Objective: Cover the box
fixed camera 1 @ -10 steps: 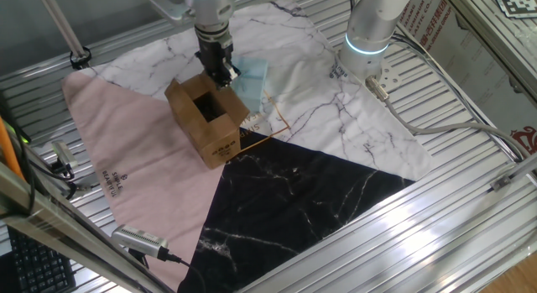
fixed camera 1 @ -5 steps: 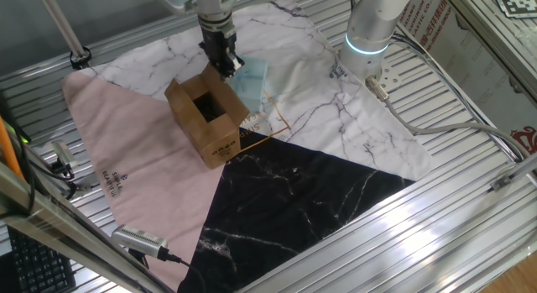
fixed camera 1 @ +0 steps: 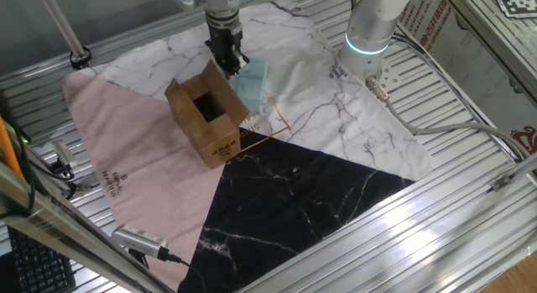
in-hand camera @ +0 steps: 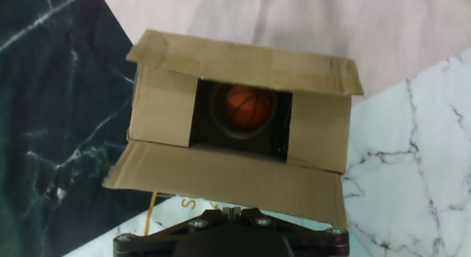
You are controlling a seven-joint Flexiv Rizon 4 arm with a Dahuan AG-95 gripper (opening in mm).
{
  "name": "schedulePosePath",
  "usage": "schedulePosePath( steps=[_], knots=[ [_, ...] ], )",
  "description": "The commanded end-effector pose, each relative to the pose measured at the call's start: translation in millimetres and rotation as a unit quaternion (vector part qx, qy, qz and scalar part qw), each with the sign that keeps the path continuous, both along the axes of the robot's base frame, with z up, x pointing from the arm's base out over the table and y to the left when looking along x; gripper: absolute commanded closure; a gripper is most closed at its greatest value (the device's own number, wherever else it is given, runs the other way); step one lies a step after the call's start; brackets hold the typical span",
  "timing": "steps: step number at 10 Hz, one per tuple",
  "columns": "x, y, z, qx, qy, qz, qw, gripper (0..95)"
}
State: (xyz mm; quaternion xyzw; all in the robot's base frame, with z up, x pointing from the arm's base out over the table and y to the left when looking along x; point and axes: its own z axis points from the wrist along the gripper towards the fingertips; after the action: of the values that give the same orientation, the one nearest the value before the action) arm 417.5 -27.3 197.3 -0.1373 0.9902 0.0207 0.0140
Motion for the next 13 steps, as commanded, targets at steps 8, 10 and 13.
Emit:
schedulePosePath(
  steps=[8, 10, 13],
  knots=[
    [14.1, 12.5, -21.0, 0.007, -0.012, 0.002, 0.9999, 95.0],
    [17.8, 13.8, -19.7, 0.007, -0.012, 0.004, 0.9999, 95.0],
    [26.1, 16.0, -14.2, 0.006, -0.010, 0.006, 0.9999, 95.0]
  ],
)
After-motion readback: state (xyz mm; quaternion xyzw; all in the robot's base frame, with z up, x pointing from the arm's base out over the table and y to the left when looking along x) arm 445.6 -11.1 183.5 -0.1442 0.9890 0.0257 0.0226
